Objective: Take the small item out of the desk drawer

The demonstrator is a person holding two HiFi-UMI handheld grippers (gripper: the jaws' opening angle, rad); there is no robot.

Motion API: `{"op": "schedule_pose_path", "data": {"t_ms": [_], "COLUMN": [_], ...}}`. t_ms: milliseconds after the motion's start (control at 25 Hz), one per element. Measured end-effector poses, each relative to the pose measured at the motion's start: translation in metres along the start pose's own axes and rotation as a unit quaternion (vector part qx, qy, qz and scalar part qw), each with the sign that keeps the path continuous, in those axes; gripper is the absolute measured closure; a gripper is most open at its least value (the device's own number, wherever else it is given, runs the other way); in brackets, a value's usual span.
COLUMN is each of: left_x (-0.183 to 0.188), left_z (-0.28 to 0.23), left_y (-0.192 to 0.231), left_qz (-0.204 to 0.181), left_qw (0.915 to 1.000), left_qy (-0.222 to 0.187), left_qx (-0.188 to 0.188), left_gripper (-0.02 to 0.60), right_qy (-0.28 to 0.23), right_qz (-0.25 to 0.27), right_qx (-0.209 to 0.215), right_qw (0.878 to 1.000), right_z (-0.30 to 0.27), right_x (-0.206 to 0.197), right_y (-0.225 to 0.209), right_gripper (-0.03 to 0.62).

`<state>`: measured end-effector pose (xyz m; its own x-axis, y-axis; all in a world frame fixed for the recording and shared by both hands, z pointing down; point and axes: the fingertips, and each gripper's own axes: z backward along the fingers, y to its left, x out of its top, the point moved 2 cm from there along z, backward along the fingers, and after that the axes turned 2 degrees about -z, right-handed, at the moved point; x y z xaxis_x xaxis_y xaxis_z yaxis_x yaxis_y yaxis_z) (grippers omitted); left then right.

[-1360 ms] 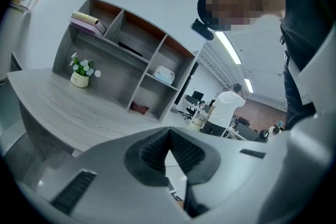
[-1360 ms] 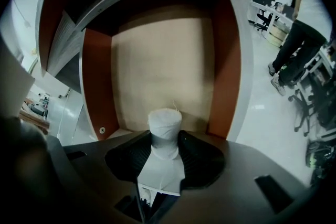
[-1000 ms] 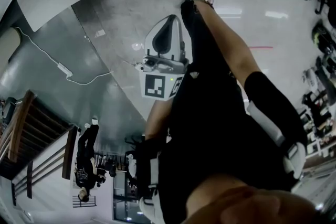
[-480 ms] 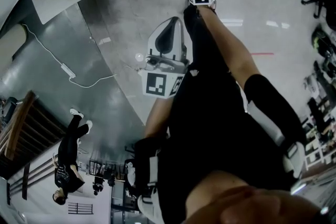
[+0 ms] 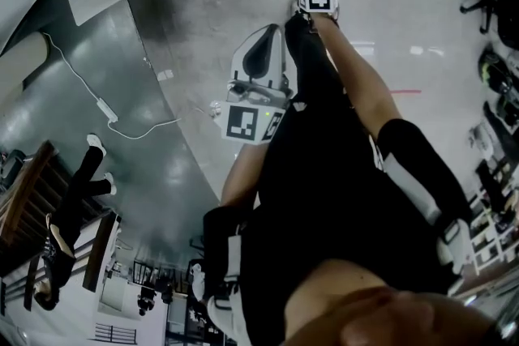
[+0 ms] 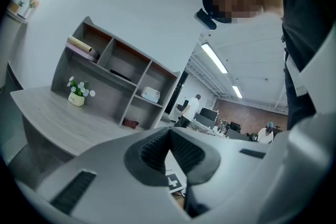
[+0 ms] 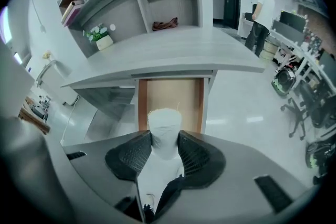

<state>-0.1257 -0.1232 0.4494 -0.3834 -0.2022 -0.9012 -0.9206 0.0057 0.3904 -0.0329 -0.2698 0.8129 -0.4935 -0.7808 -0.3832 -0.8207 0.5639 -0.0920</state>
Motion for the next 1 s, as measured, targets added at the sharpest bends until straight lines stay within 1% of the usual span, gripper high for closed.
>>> {"op": "schedule_pose_path", "data": {"t_ms": [280,440,560,760,1000], "left_x": [0.014,0.020,0.029,0.042,0.045], "left_z": [0.032,0.050,0.062,0.081,0.118], "left_y": [-0.019,-0.033,-0.033,-0.047,-0.050], "left_qz": [-0.011,-0.021,-0.028,-0.018,-0.040], "left_qw": [0.9995,0.9993,0.9986,0.9981,0.9967], "left_qy": [-0.027,-0.029,-0.042,-0.057,-0.065], "left_qx": [-0.007,-0.011,-0.015,-0.014,-0.027], "left_gripper": [0.586,0.586,0.586,0.586,0.586], "right_qy": [-0.037,-0.056,-0.074,-0.097,-0.141], "right_qz": [0.002,-0.004,-0.003,-0.001,-0.014], "right_qx": [-0.002,0.003,0.003,0.003,0.007], "right_qw": [0.999,0.998,0.997,0.995,0.990], "right_z": [0.047,0.074,0.093,0.136,0.185], "right_x": [0.010,0.006,0.011,0.011,0.008], "right_y": [0.002,0.002,0.007,0.009,0.021], "right_gripper": [0.437,0.438,0.439,0.439,0.439]}}
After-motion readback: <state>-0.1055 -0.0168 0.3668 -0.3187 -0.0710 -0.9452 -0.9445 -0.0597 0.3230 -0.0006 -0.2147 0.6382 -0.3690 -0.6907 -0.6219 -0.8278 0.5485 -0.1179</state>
